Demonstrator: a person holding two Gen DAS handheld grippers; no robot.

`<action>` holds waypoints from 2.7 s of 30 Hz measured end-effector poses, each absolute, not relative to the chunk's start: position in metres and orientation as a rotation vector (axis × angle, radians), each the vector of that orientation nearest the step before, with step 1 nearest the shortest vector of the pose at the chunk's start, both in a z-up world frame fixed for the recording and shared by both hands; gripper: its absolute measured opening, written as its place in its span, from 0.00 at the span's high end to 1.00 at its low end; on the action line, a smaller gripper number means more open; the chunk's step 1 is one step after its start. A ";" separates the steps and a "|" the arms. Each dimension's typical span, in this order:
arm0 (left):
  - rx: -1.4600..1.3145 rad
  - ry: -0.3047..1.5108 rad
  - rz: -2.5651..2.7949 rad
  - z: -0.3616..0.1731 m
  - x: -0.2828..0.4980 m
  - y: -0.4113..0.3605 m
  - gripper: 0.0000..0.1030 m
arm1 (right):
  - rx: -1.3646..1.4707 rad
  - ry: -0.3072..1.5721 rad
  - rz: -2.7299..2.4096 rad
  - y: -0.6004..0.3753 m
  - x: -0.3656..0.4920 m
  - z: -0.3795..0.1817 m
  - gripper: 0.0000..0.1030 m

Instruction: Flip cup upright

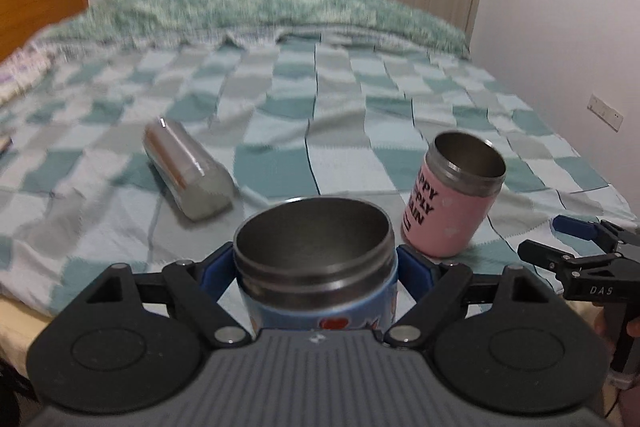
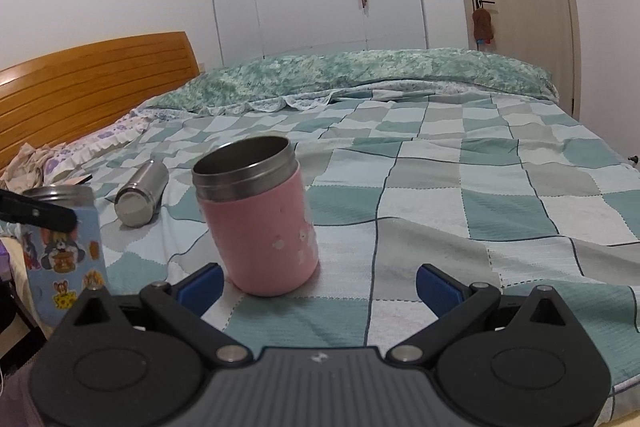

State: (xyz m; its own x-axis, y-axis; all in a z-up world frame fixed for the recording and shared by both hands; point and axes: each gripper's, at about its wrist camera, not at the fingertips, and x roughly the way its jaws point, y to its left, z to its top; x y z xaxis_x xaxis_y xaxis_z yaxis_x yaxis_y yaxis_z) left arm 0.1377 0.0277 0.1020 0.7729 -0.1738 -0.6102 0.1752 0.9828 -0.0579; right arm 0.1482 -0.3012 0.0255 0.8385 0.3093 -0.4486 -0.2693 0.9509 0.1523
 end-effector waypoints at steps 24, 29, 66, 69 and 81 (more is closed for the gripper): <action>0.084 0.365 -0.212 0.045 0.190 -0.020 0.14 | 0.026 0.432 0.259 -0.295 0.141 0.026 0.00; 0.059 0.288 -0.216 0.059 0.172 -0.014 0.00 | 0.025 0.421 0.256 -0.294 0.136 0.028 0.00; 0.009 0.089 -0.032 0.010 0.007 0.032 0.00 | -0.040 0.057 0.113 -0.273 0.006 0.001 0.00; 0.015 0.089 -0.022 0.008 0.008 0.031 0.00 | -0.022 0.044 0.103 -0.277 0.005 0.001 0.00; 0.008 0.094 -0.025 0.006 0.009 0.032 0.00 | -0.018 0.033 0.097 -0.276 0.004 -0.002 0.00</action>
